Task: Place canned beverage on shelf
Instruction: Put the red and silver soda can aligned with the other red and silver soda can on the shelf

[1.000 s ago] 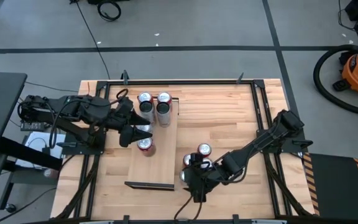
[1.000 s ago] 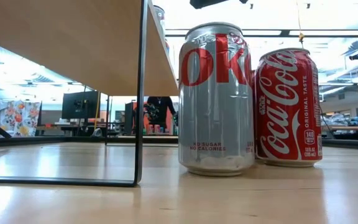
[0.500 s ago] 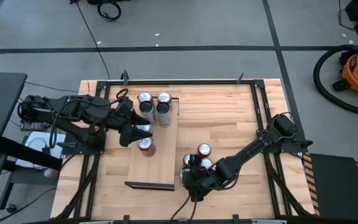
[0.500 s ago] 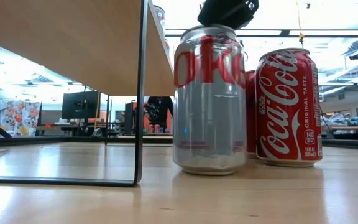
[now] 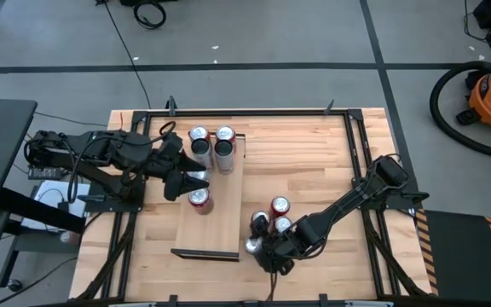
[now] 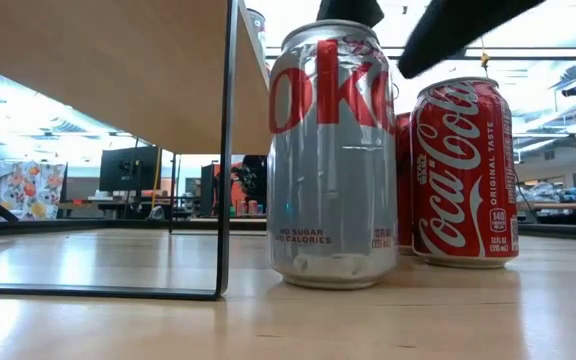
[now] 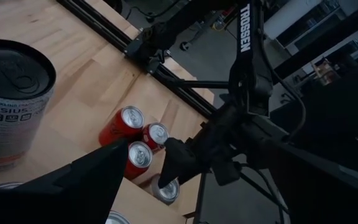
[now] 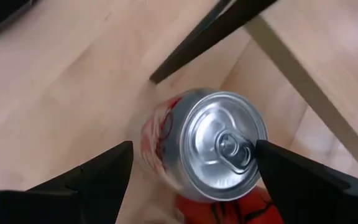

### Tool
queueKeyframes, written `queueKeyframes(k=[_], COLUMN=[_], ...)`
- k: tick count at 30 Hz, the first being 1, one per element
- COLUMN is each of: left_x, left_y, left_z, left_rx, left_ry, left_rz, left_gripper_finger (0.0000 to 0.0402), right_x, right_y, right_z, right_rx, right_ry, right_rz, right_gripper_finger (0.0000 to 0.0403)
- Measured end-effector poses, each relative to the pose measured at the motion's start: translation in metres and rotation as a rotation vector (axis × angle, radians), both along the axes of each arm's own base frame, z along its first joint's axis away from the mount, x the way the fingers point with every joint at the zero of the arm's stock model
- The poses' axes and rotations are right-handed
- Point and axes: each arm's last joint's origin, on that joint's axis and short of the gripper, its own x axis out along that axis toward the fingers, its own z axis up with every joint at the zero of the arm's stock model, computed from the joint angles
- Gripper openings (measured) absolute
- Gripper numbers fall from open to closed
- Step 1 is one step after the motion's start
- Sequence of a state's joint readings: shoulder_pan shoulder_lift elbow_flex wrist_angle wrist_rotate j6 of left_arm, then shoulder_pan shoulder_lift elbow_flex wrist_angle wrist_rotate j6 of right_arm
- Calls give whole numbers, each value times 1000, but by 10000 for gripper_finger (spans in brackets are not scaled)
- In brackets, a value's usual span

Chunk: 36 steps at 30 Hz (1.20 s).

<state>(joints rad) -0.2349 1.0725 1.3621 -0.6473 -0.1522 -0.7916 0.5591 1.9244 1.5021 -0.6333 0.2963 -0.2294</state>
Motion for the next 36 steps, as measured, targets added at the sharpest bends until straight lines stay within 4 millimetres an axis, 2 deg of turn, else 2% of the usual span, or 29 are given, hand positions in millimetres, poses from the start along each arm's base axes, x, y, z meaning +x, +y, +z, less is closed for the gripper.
queueKeyframes(k=[3, 7, 9, 12, 15, 20, 26, 36], left_x=[0, 0, 0, 0, 0, 0, 0, -1], left_y=[0, 0, 0, 0, 0, 0, 0, 0], left_z=[0, 0, 0, 0, 0, 0, 0, -1], left_rx=[-16, -40, -42, -43, -42, -42, -41, -38], left_ry=[1, 3, 3, 3, 3, 4, 6, 17], left_rz=[6, 15, 16, 16, 16, 16, 16, 16], left_gripper_finger=[389, 389, 389, 389, 389, 389, 389, 389], right_x=[-4, -11, -10, -5, 2, 8, 16, 17], right_y=[-3, -8, -9, -13, -16, -22, -19, -18], right_z=[7, 33, 41, 42, 40, 33, 20, 0], right_rx=[-18, 91, 184, 307, 391, 420, 470, 385], right_ry=[4, -48, -65, -68, -85, -80, -61, 27], right_rz=[22, -2, -61, -194, -306, -419, -459, -408], right_gripper_finger=[345, 345, 345, 345, 345, 348, 350, 337])
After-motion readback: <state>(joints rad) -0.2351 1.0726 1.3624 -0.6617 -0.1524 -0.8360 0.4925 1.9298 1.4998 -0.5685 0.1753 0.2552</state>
